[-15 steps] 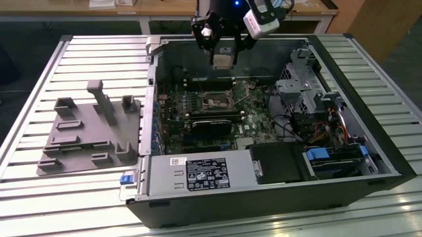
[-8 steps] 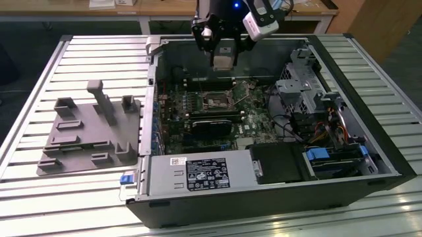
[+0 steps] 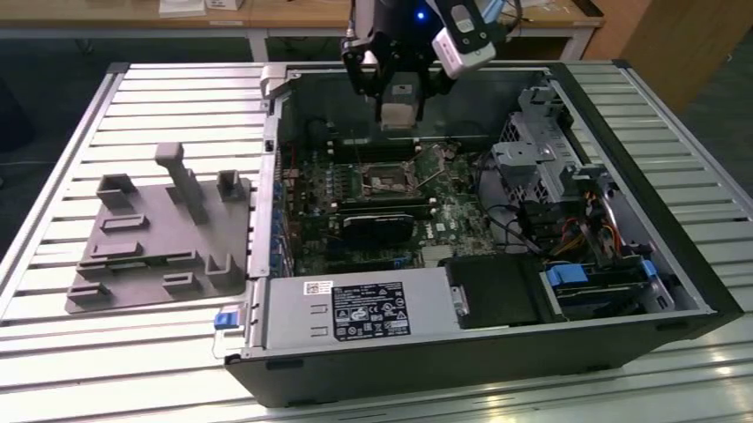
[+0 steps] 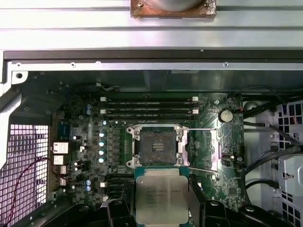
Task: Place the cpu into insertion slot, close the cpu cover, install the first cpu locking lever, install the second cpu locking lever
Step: 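Place the cpu into insertion slot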
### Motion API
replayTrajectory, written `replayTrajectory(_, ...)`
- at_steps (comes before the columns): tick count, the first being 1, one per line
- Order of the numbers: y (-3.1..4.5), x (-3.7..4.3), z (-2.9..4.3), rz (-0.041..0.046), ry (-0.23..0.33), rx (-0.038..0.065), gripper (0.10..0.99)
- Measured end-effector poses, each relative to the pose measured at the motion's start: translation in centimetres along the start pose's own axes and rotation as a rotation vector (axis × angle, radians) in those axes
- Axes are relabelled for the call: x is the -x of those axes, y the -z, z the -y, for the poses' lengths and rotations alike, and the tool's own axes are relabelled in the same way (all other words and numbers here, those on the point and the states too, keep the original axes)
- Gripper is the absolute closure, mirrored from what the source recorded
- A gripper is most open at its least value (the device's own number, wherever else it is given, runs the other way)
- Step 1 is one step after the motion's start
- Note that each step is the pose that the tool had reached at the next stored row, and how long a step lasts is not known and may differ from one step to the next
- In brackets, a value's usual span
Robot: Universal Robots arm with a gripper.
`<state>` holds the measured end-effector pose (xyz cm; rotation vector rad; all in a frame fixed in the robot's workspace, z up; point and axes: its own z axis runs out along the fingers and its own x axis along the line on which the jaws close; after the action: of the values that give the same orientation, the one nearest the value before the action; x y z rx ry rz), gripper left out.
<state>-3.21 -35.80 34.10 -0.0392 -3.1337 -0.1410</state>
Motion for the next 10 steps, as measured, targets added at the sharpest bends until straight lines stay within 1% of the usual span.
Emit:
replayTrajectory(4, -0.34, -0.04, 0.03, 0.0024, 0.0, 0.0, 0.549)
replayTrajectory(10, -1.12, -0.05, 0.1, 0.0049, 0.0, 0.0, 0.549)
